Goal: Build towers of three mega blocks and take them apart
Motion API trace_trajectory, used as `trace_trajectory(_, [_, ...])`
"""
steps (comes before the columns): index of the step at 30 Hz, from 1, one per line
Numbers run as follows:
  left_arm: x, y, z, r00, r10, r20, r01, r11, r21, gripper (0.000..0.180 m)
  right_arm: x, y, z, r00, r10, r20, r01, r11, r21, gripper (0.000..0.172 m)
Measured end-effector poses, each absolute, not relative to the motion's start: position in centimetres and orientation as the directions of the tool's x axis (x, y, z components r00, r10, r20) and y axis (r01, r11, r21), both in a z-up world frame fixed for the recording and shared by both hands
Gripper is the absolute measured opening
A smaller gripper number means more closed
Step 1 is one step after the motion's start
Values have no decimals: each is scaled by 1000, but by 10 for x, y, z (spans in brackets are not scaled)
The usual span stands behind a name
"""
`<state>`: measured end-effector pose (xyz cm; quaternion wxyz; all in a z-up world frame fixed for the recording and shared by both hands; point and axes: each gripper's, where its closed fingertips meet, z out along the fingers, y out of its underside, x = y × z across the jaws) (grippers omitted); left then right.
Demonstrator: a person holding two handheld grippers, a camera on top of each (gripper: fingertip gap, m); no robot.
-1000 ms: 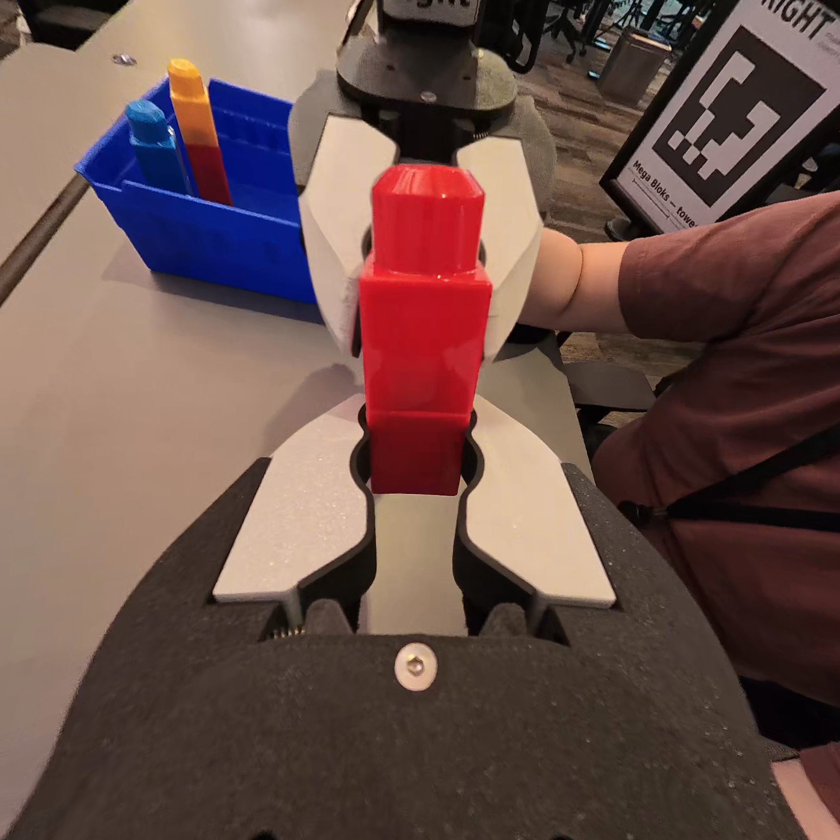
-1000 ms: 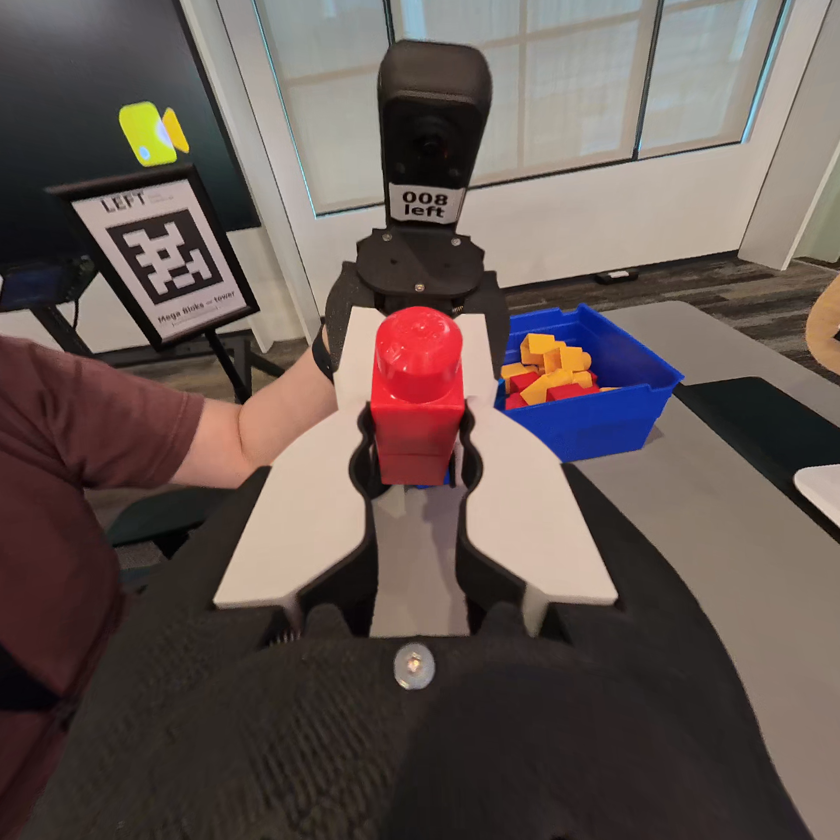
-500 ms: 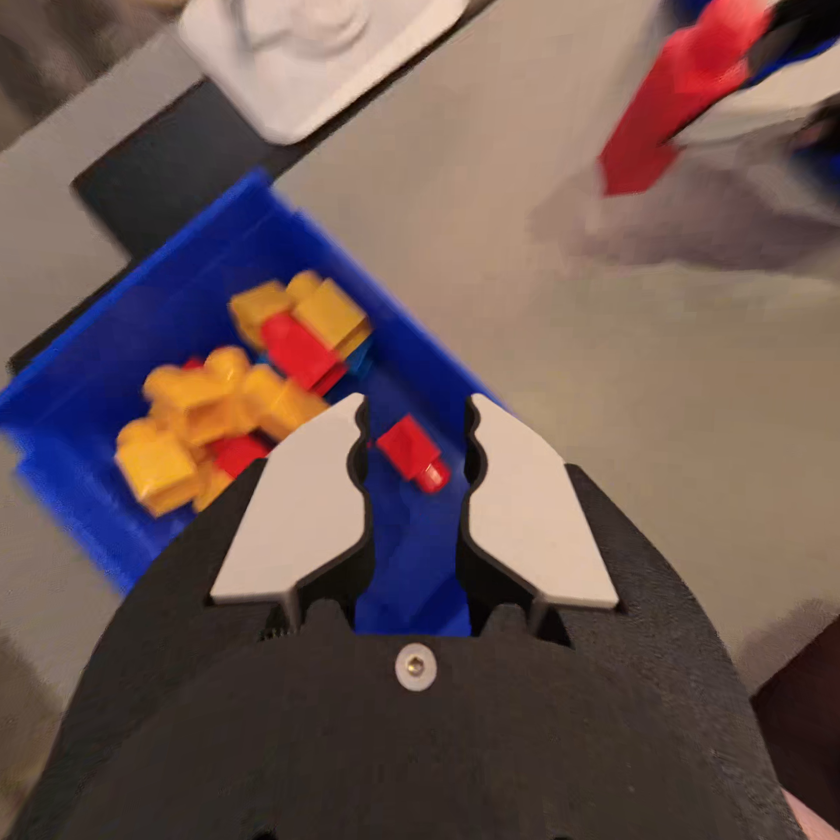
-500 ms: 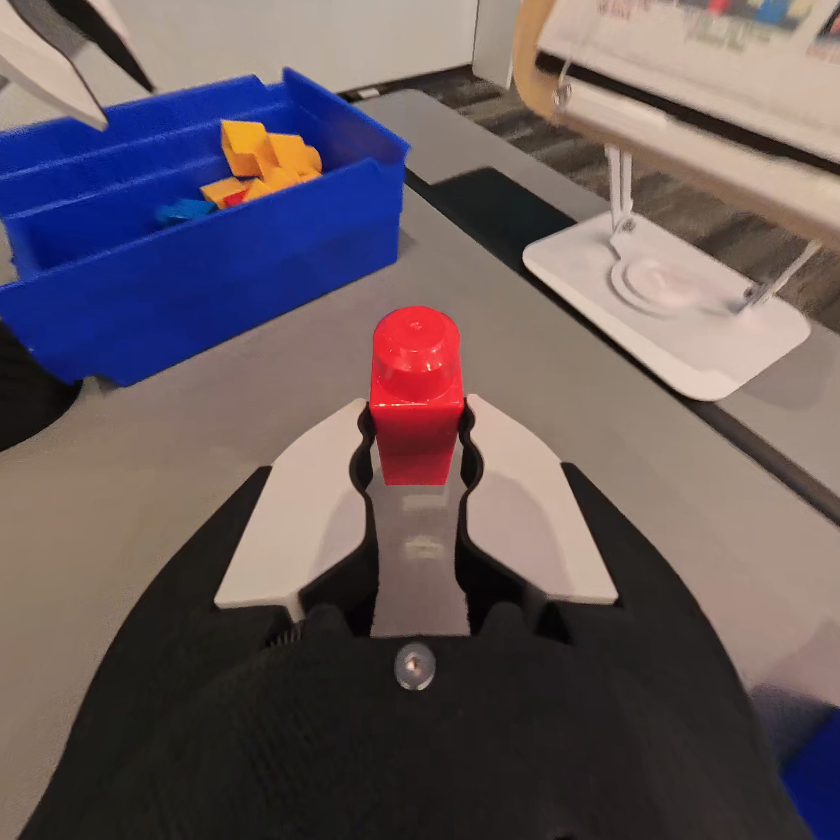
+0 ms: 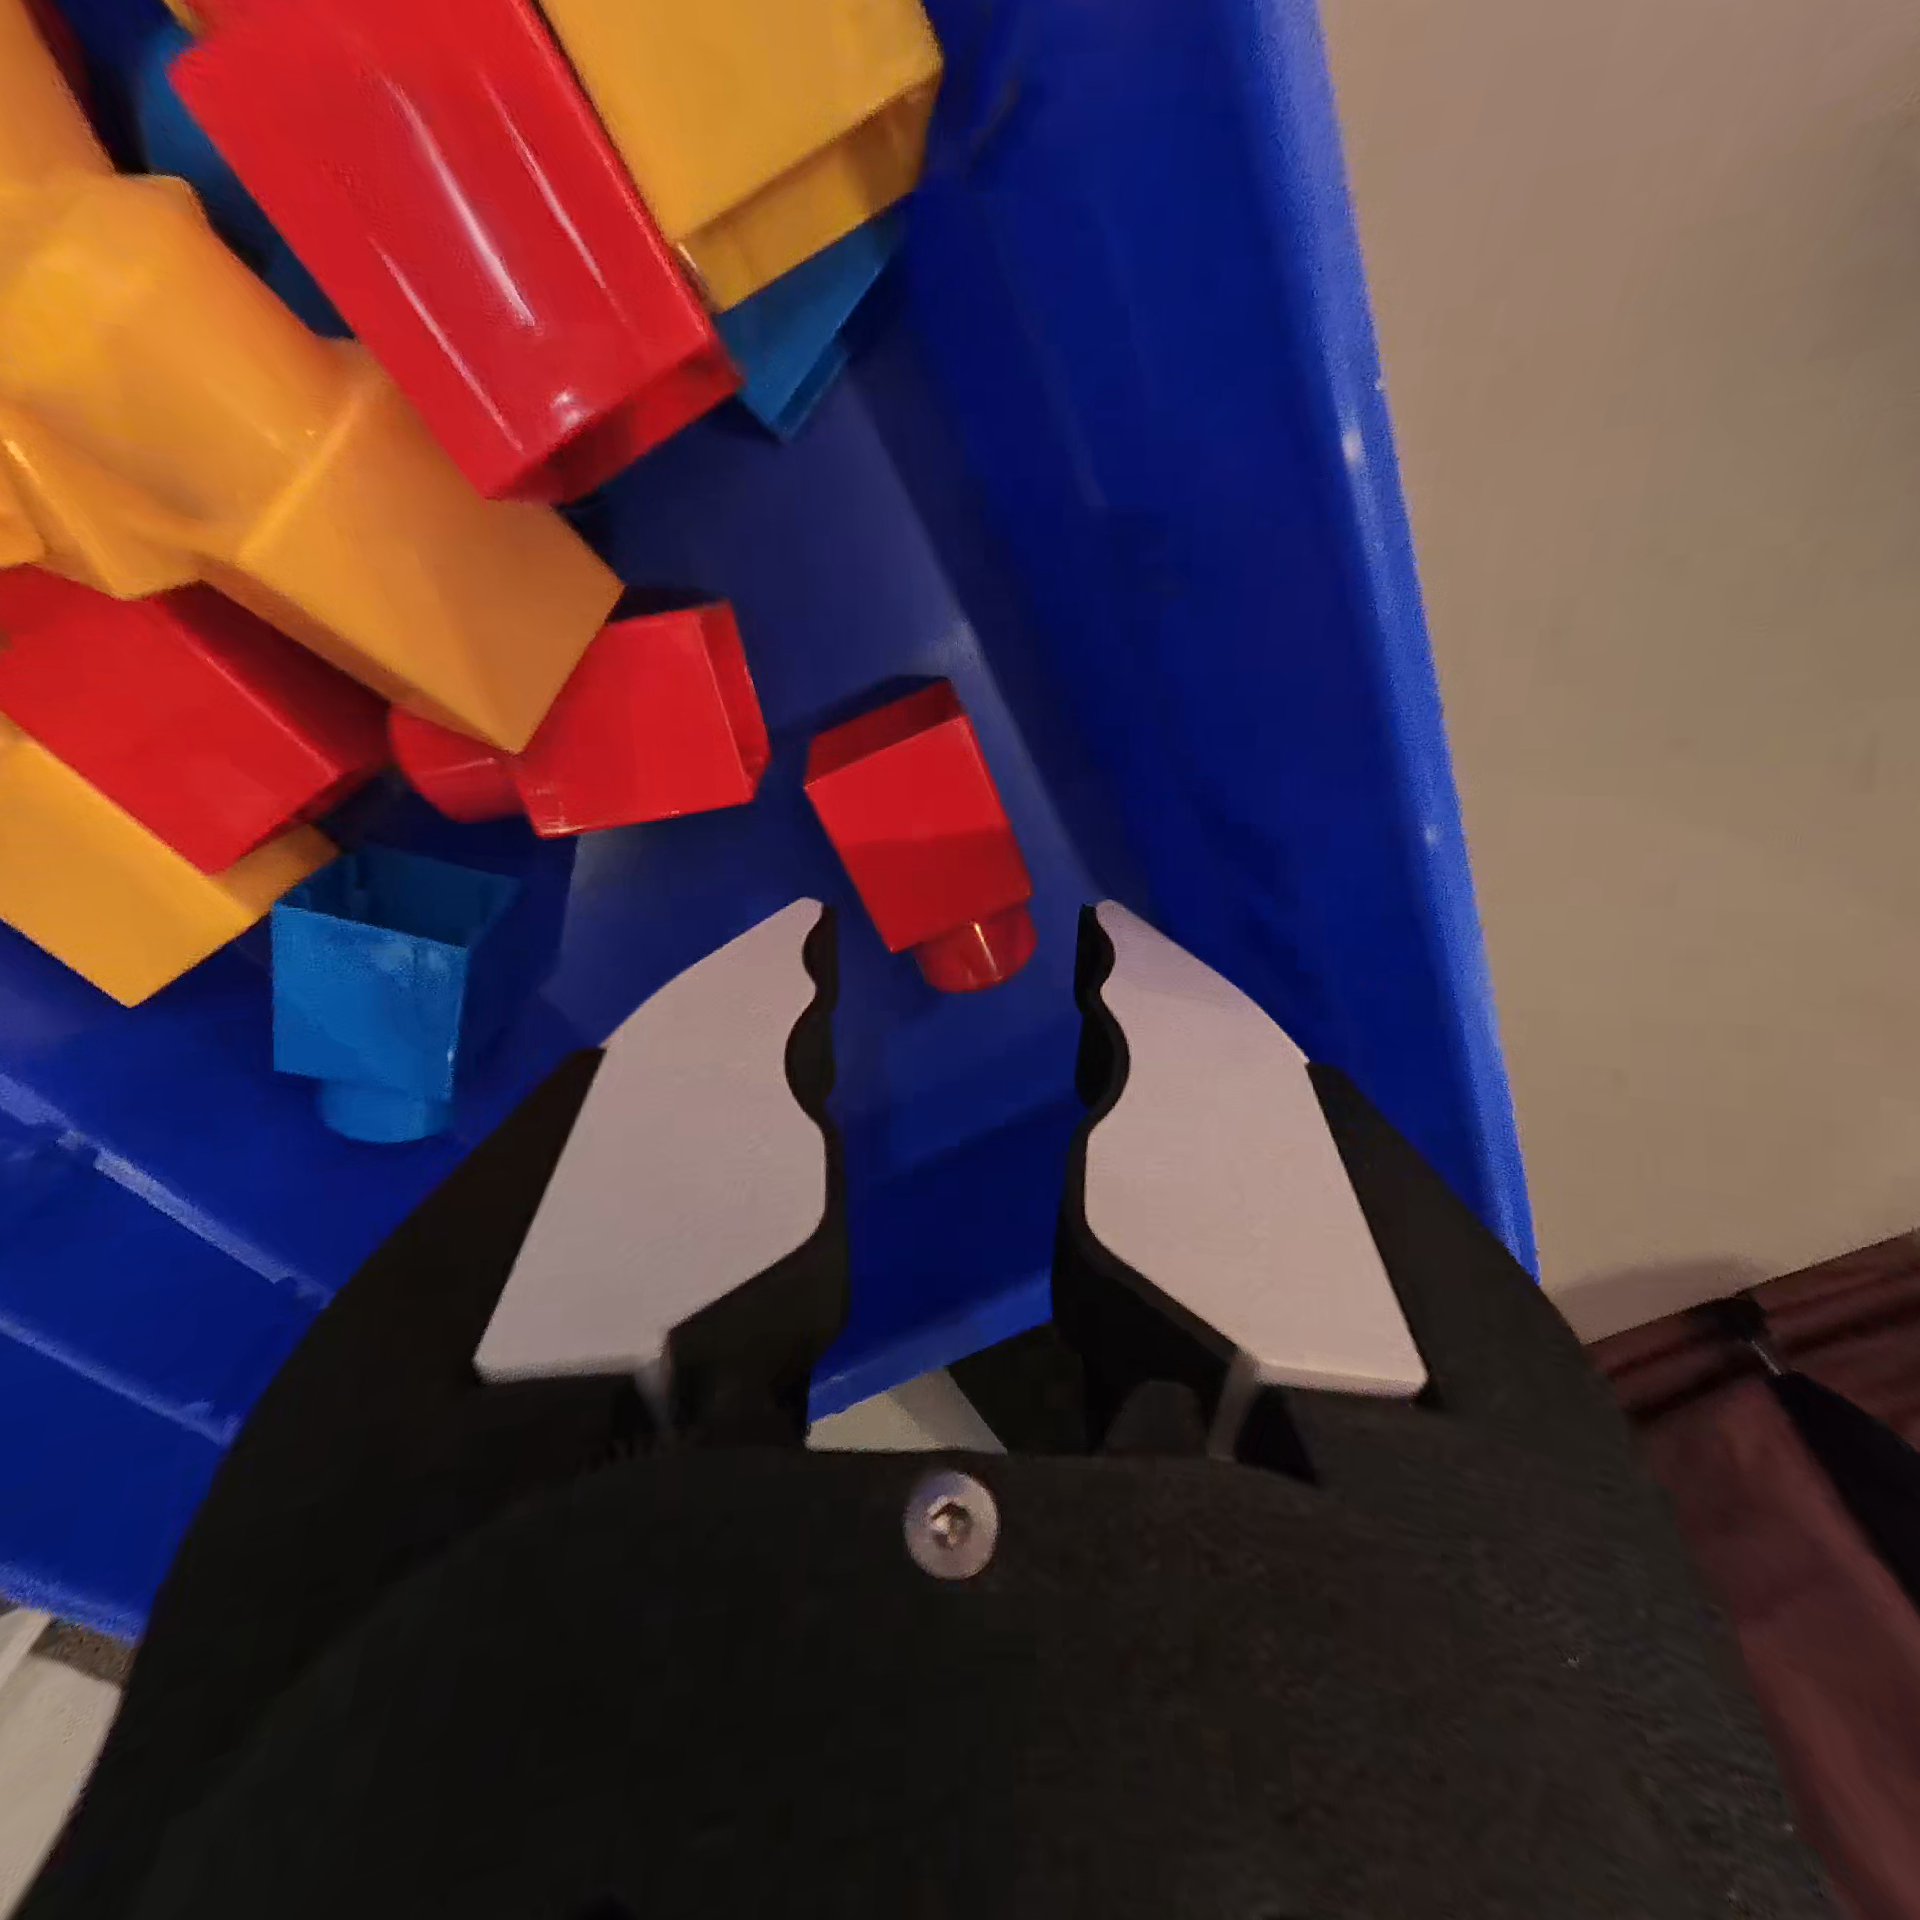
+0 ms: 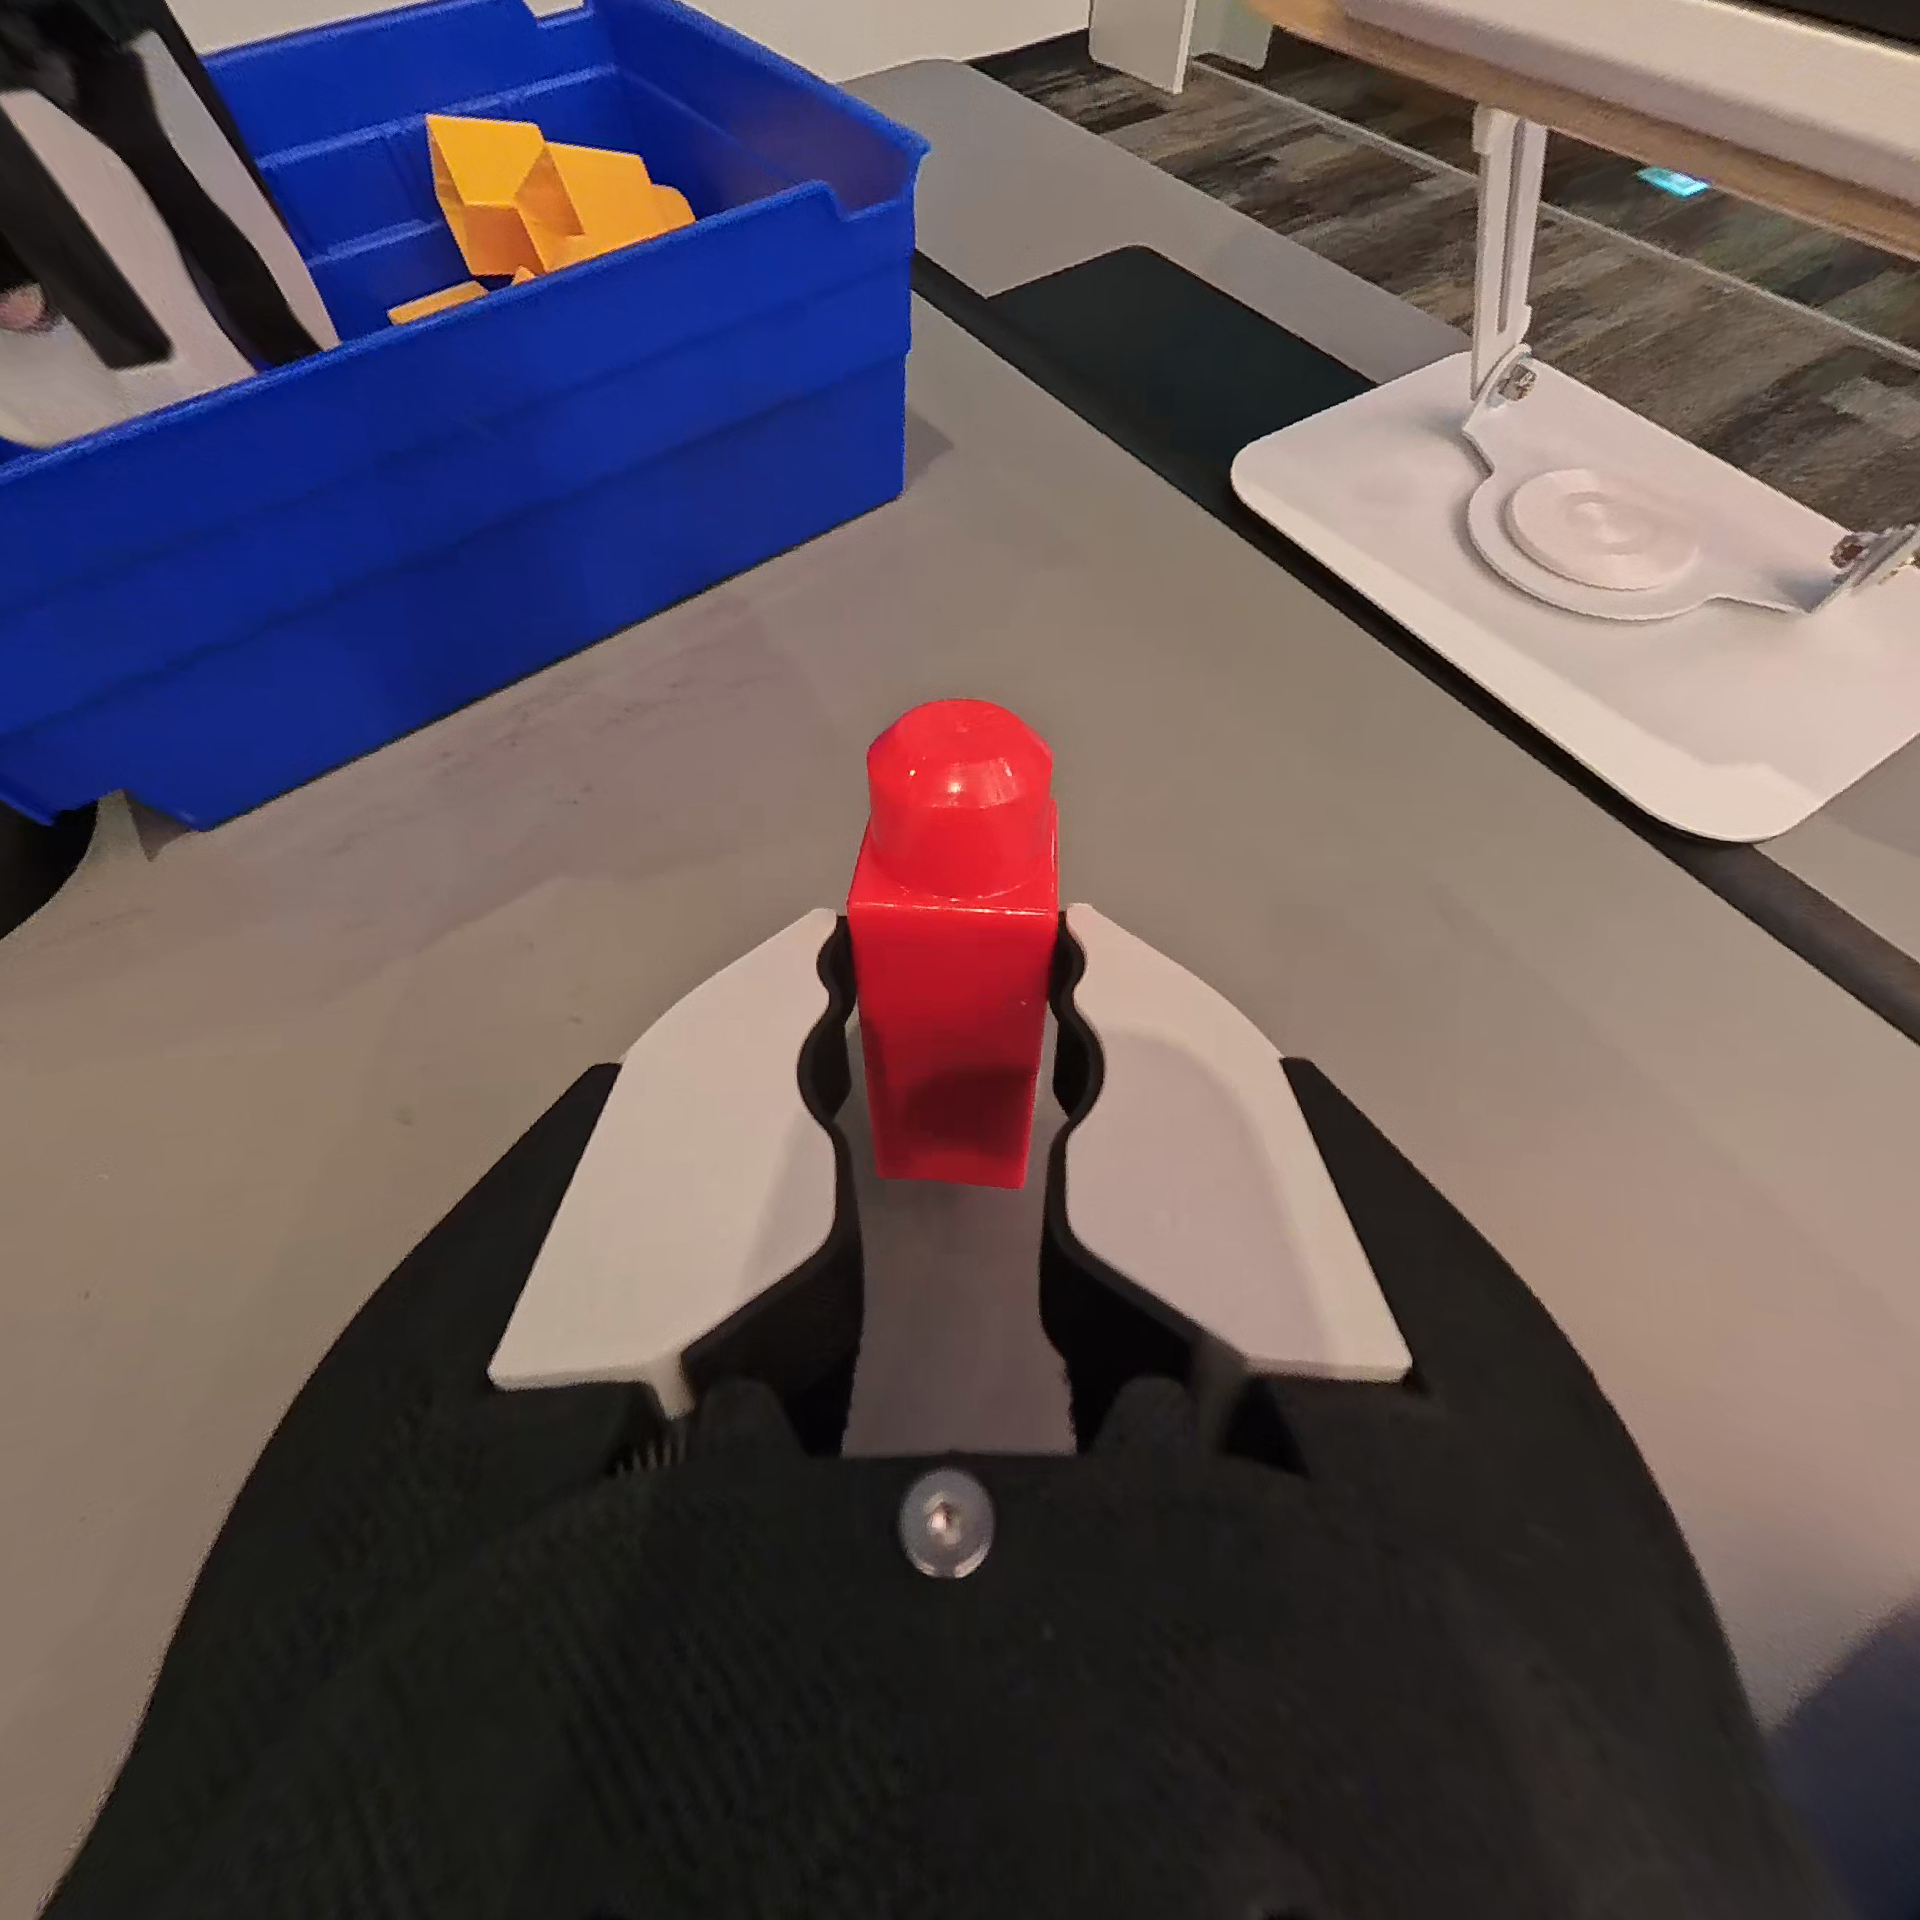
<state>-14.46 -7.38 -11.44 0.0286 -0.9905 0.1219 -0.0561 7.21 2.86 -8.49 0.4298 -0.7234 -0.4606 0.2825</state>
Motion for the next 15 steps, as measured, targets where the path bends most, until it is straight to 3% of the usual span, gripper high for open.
trace_trajectory(4, [-142,-69,-120,966,-235,112,-229,-971,-62,38,71,28,-82,395,918,-6,404,-180,-897,36])
trace_trajectory(10, [-149,-69,-120,973,-210,92,-205,-977,-58,41,70,34,-60,396,912,-107,166,-185,-969,36])
trace_trajectory(15, [-153,-67,-118,978,-199,58,-195,-978,-69,45,71,40,-80,413,905,-101,221,-207,-953,36])
